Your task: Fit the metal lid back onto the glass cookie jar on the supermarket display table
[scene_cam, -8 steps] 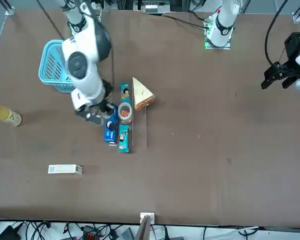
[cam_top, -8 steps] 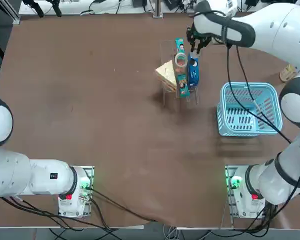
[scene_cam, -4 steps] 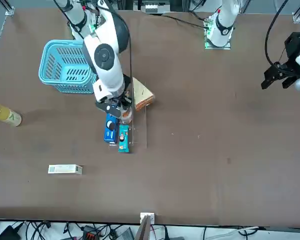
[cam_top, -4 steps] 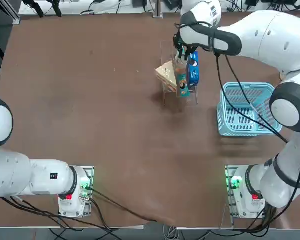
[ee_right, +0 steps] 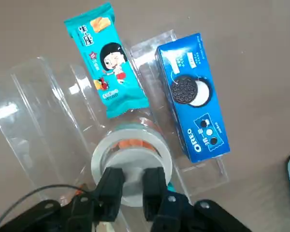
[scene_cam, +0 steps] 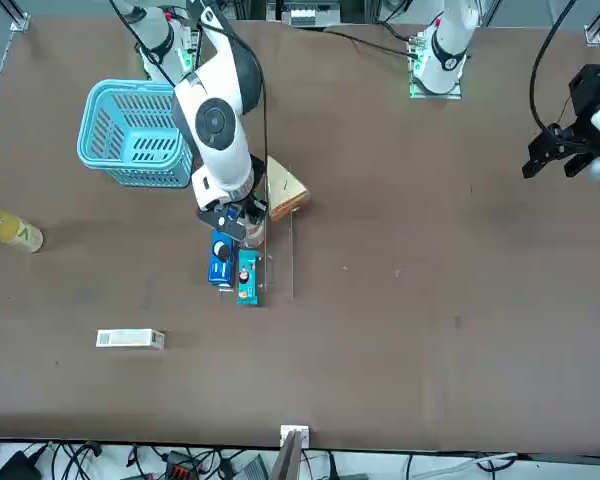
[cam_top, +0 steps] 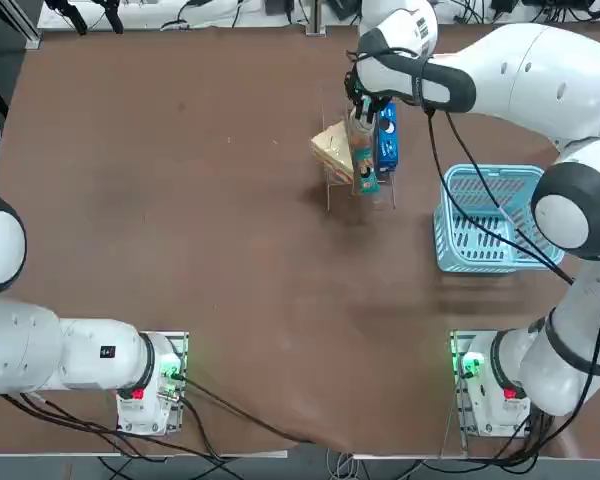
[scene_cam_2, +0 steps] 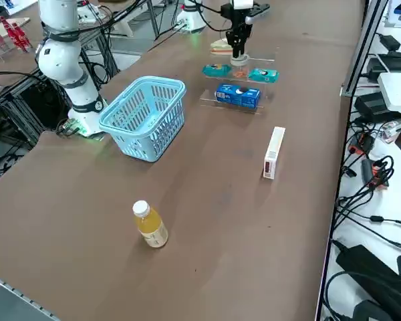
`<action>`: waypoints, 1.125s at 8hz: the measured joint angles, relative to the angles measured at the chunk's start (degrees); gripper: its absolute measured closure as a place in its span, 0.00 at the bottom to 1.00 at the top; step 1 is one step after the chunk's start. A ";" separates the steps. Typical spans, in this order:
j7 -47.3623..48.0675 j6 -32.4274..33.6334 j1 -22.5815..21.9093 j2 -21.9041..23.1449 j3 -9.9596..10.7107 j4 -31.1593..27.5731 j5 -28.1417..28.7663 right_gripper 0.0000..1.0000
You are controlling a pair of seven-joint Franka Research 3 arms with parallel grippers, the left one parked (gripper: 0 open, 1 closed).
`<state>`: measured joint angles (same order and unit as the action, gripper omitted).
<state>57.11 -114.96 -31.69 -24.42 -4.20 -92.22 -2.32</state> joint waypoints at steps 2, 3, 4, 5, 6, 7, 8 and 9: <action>0.00 -0.58 0.00 -0.01 0.00 0.06 0.00 0.74; 0.00 -0.61 0.00 -0.04 0.00 0.06 0.00 0.74; 0.00 -0.65 0.00 -0.06 0.00 0.06 0.00 0.74; 0.00 -0.69 0.00 -0.10 0.00 0.06 -0.22 0.74; 0.00 -0.82 0.00 -0.23 0.00 0.06 -0.48 0.74; 0.00 -0.98 0.00 -0.43 0.00 0.06 -0.55 0.74; 0.00 -1.09 0.00 -0.67 0.00 0.06 -0.56 0.74; 0.00 -1.14 0.00 -0.70 0.00 0.06 -0.57 0.74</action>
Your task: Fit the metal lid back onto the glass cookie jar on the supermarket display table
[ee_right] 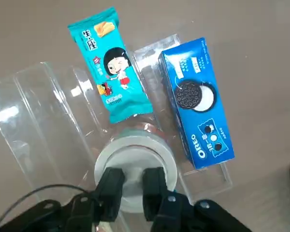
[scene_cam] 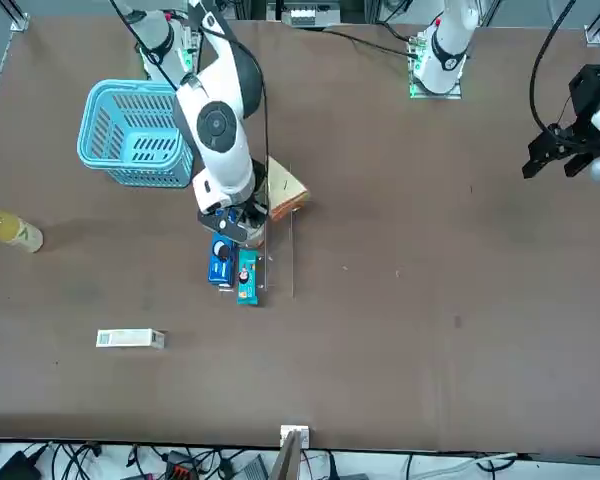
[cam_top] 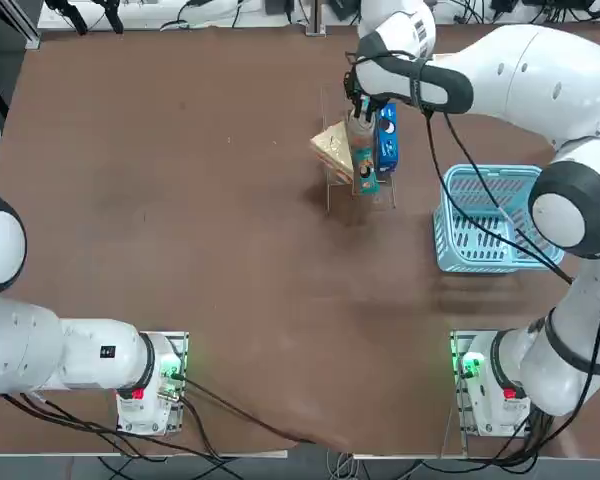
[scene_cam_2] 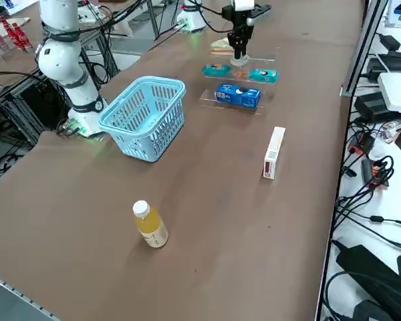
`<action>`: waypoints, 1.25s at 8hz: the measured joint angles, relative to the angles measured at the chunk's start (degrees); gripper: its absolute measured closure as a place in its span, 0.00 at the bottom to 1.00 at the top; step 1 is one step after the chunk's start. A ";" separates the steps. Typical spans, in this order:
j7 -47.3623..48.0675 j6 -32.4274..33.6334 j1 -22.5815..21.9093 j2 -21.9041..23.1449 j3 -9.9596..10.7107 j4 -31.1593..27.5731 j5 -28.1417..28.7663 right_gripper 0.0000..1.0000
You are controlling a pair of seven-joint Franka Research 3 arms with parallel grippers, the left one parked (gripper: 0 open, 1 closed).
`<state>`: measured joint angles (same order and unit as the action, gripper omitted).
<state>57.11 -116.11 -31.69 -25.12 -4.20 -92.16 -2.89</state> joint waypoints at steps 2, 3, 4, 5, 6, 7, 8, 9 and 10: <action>0.00 0.00 0.00 0.00 0.00 0.02 0.00 0.74; 0.00 0.00 0.00 -0.03 0.00 0.02 0.00 0.74; 0.00 0.01 0.00 -0.12 0.00 0.02 0.00 0.74; 0.00 0.00 0.00 -0.23 0.02 0.03 0.00 0.74; 0.00 0.00 0.01 -0.37 0.04 0.07 0.00 0.74; 0.00 0.01 0.02 -0.54 0.05 0.20 0.01 0.74; 0.00 0.08 0.02 -0.60 0.06 0.30 0.01 0.74; 0.00 0.09 0.02 -0.65 0.06 0.34 0.01 0.74; 0.00 0.10 0.02 -0.67 0.06 0.37 0.01 0.74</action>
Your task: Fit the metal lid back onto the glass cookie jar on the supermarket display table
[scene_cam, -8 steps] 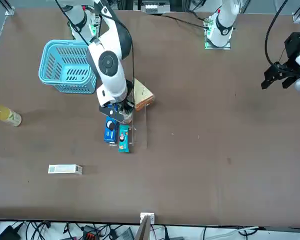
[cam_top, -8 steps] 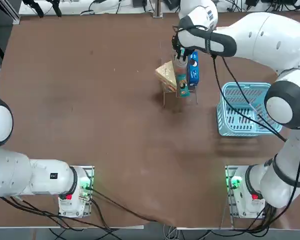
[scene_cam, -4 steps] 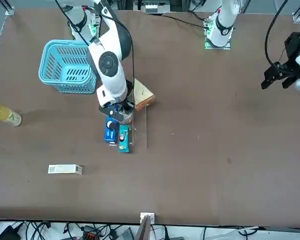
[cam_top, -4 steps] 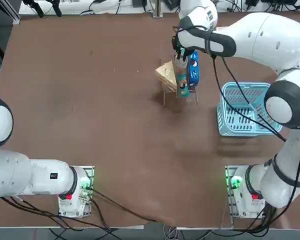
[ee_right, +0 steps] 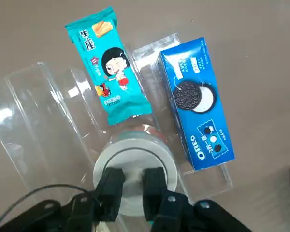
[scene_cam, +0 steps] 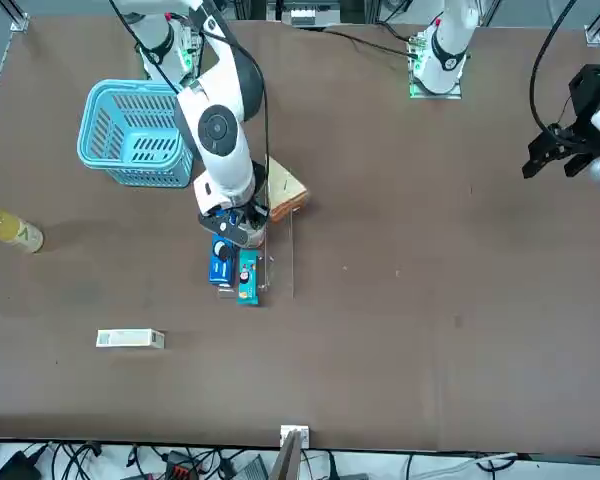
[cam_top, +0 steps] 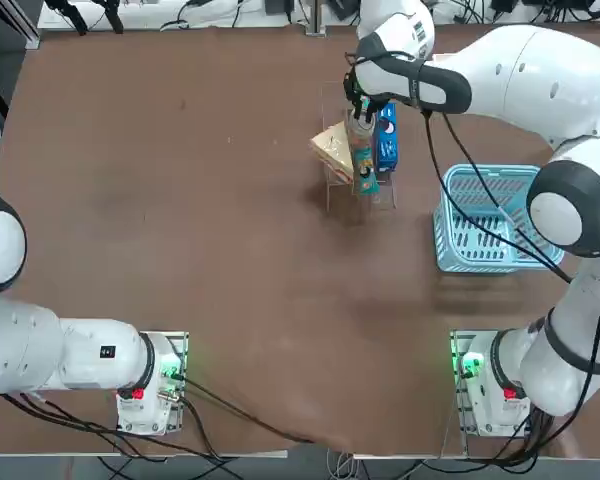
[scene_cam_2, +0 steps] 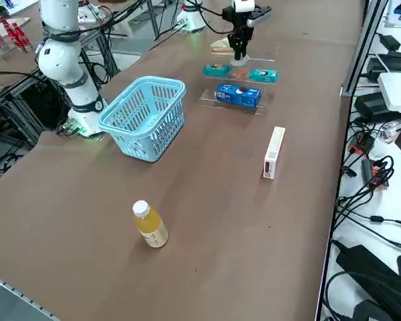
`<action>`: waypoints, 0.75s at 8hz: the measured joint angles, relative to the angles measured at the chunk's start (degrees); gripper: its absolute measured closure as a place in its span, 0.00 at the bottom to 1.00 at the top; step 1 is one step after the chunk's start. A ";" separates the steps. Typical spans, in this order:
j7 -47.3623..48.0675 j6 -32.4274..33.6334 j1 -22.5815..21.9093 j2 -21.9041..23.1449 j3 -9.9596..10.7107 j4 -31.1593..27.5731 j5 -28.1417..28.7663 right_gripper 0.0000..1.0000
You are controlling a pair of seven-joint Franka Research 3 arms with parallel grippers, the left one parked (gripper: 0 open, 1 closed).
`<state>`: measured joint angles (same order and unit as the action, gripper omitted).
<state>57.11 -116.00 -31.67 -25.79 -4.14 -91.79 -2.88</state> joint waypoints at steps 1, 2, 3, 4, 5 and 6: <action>0.00 0.00 0.00 -0.01 0.00 0.01 0.00 0.74; 0.00 0.01 0.00 -0.01 0.01 0.04 0.00 0.74; 0.00 0.02 0.00 -0.01 0.01 0.07 0.00 0.74; 0.00 0.02 0.00 -0.02 0.01 0.07 0.00 0.73; 0.00 0.02 -0.03 -0.20 0.00 0.07 0.00 0.60; 0.00 -0.06 -0.11 -0.42 0.00 0.08 0.00 0.48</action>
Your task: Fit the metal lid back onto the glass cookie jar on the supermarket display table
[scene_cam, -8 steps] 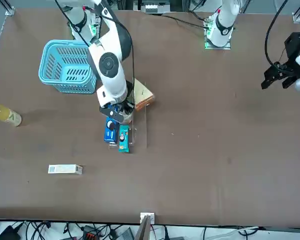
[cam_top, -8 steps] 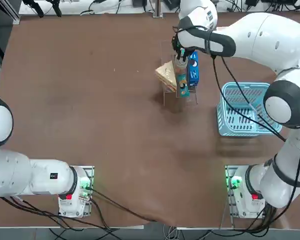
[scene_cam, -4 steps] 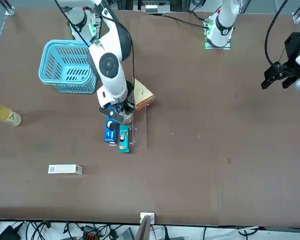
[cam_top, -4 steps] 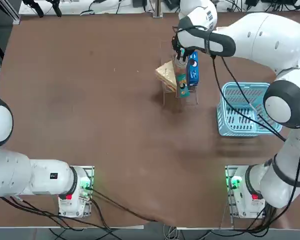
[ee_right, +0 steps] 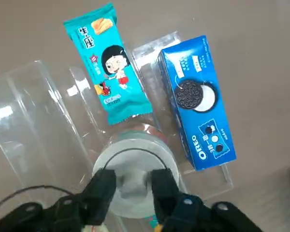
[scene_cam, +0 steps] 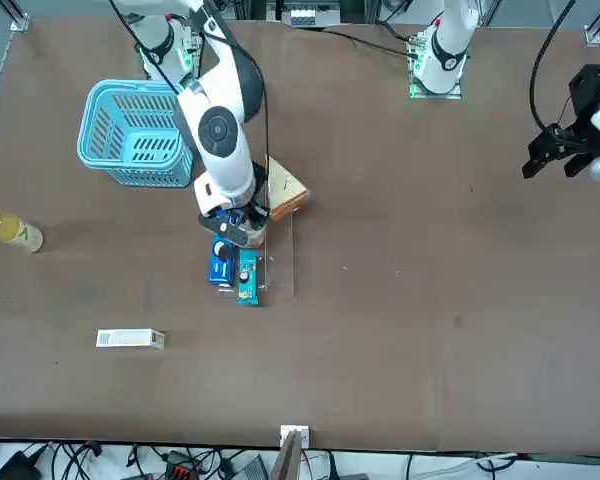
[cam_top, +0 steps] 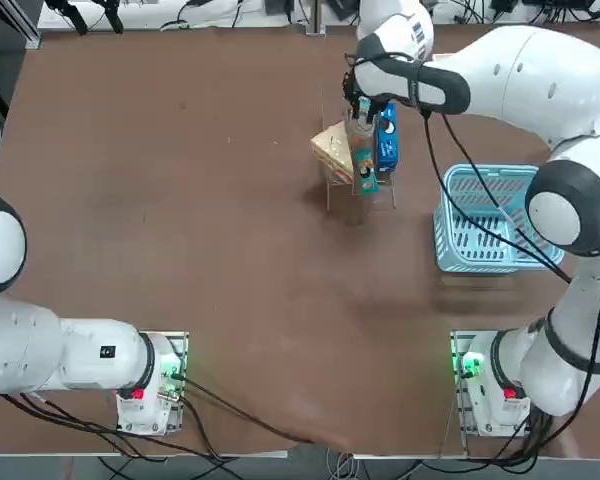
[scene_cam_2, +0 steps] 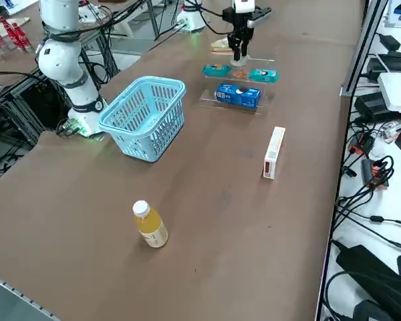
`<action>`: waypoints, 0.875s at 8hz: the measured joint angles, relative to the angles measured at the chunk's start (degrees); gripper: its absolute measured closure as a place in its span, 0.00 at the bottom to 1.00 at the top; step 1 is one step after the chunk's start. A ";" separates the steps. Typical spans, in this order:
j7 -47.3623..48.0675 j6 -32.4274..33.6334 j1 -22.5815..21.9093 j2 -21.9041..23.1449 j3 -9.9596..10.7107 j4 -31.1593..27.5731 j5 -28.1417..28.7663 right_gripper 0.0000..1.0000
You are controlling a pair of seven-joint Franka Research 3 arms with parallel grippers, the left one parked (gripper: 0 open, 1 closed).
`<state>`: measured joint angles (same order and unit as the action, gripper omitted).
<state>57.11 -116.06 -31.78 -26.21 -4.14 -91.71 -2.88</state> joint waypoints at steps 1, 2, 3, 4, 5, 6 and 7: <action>0.00 0.00 -0.07 -0.04 0.00 0.04 0.00 0.44; 0.00 0.01 -0.21 -0.26 -0.01 0.03 0.00 0.28; 0.00 -0.05 -0.38 -0.54 -0.01 0.24 -0.02 0.11; 0.00 -0.06 -0.49 -0.57 -0.01 0.96 -0.05 0.02; 0.00 0.01 -0.51 -0.31 -0.01 1.92 -0.07 0.01; 0.00 0.68 -0.50 0.42 0.00 2.71 -0.08 0.01; 0.00 2.02 -0.49 1.61 0.06 3.25 -0.10 0.01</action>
<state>57.11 -114.04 -32.27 -24.60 -4.08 -88.46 -2.98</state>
